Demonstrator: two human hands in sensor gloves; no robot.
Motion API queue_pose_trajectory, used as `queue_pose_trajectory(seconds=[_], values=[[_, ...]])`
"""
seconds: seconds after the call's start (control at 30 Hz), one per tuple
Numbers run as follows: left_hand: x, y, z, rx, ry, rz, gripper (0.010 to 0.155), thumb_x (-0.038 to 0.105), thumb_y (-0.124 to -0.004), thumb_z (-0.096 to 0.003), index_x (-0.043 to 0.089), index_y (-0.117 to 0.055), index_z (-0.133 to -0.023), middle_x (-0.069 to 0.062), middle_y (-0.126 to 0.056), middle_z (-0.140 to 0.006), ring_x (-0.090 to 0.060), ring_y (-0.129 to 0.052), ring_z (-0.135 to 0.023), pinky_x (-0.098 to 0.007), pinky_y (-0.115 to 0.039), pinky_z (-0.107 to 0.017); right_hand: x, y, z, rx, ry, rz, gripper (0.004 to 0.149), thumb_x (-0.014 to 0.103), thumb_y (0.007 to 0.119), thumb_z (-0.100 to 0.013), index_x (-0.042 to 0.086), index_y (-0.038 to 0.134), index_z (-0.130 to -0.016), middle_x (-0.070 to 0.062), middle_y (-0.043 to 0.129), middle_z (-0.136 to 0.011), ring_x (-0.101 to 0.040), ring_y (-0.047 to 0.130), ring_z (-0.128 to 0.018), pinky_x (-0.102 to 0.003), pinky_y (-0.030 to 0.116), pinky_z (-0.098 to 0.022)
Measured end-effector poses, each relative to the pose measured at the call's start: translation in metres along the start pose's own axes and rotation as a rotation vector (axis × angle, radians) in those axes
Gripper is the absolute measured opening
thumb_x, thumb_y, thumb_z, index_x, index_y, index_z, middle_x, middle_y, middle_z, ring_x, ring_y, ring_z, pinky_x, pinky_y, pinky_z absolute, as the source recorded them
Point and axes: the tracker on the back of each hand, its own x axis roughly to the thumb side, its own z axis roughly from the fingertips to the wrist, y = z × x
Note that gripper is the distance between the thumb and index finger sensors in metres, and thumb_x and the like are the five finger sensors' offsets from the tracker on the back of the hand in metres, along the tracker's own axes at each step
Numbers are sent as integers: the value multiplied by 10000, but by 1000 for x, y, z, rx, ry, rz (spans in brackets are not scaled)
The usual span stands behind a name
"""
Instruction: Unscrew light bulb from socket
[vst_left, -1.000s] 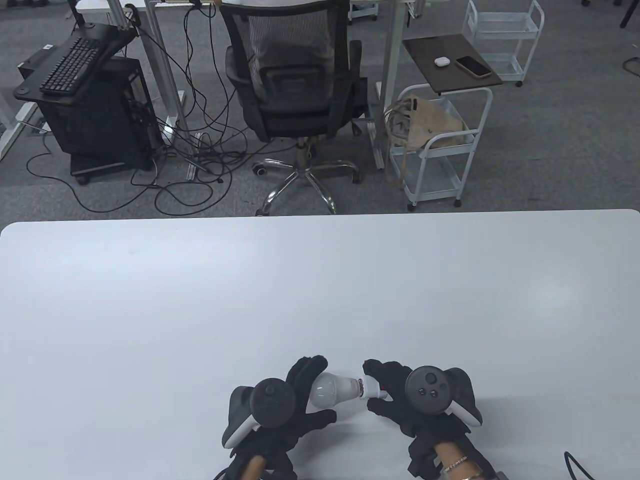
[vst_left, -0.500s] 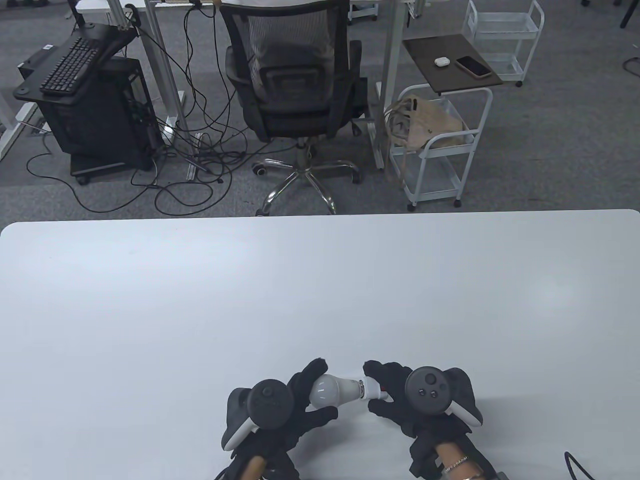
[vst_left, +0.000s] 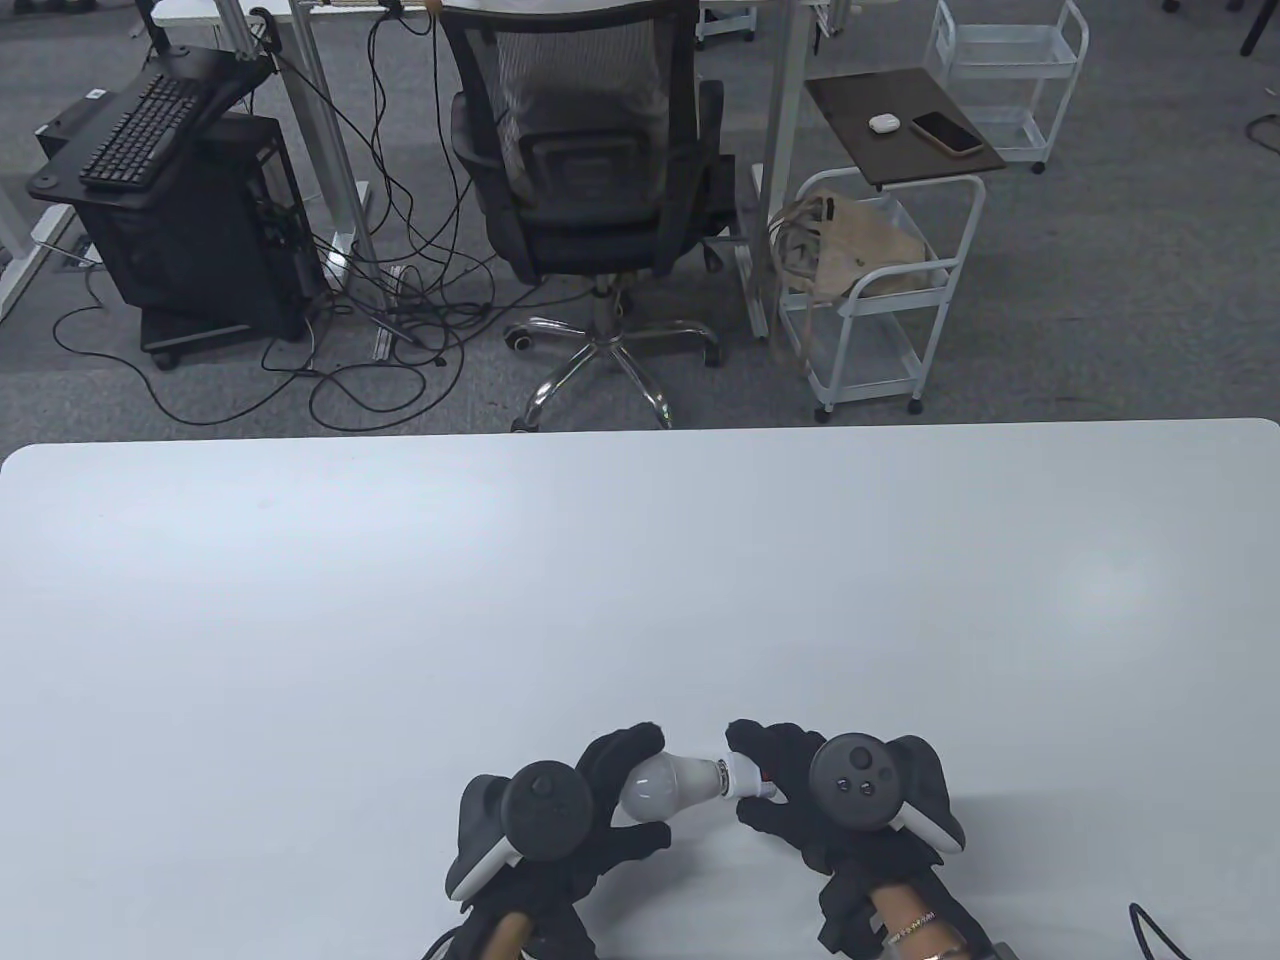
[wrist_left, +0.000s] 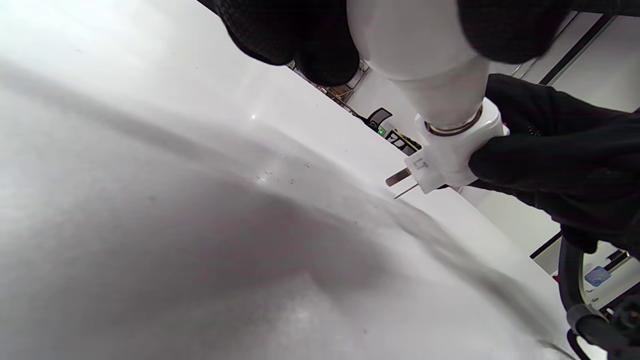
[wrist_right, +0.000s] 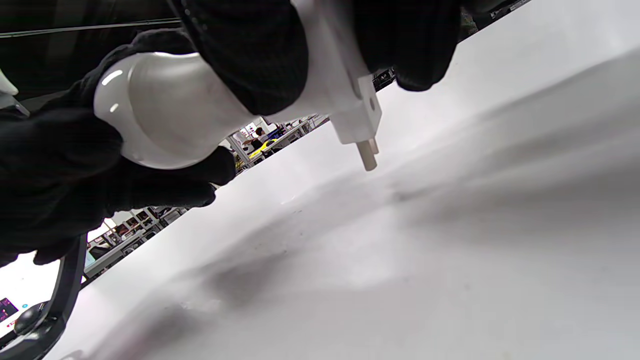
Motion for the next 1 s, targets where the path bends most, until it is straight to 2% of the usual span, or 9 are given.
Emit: queue_pose_trajectory(seconds=[0.1, 0.13, 0.27, 0.57, 0.8, 1.0], values=[[0, 3, 1, 19, -5, 18, 825, 629, -752, -507, 430, -273, -1149, -114, -598, -1182, -125, -819, -993, -361, -704, -799, 1, 1, 0, 5, -6, 0, 666, 326, 847, -551, 171, 529, -1115, -213, 672, -1009, -402, 758, -906, -583, 484, -752], [-1, 3, 1, 12, -1, 34, 809, 672, -677, -525, 391, -276, -1169, -128, -633, -1157, -131, -836, -974, -363, -719, -785, 2, 0, 0, -7, -15, 6, 667, 325, 849, -548, 176, 527, -1113, -206, 666, -1013, -397, 758, -908, -579, 485, -754], [-6, 4, 0, 15, 19, 116, 805, 682, -671, -524, 364, -325, -1177, -138, -686, -1124, -153, -868, -938, -387, -735, -756, 3, 0, 0, -17, -26, 6, 670, 326, 850, -548, 173, 525, -1113, -206, 667, -1012, -397, 759, -908, -580, 485, -753], [-6, 8, 2, 32, 29, 96, 816, 695, -680, -508, 304, -358, -1148, -131, -734, -1099, -188, -898, -913, -410, -753, -736, -1, -2, 1, -42, 14, 22, 683, 316, 851, -546, 156, 510, -1116, -215, 665, -1012, -406, 755, -909, -583, 484, -750], [-11, 17, 5, 137, 106, 40, 790, 619, -750, -525, 223, -356, -1084, -162, -689, -1135, -252, -865, -958, -447, -734, -752, -7, -8, 2, -78, 44, -16, 688, 317, 849, -548, 145, 501, -1116, -221, 666, -1015, -410, 761, -909, -584, 492, -746], [-18, 28, 2, 247, 256, -32, 775, 606, -759, -533, 178, -393, -1066, -188, -699, -1120, -283, -875, -941, -463, -741, -739, -11, -17, 3, -118, 51, -70, 691, 319, 846, -551, 140, 494, -1118, -220, 665, -1019, -411, 759, -913, -583, 493, -747]])
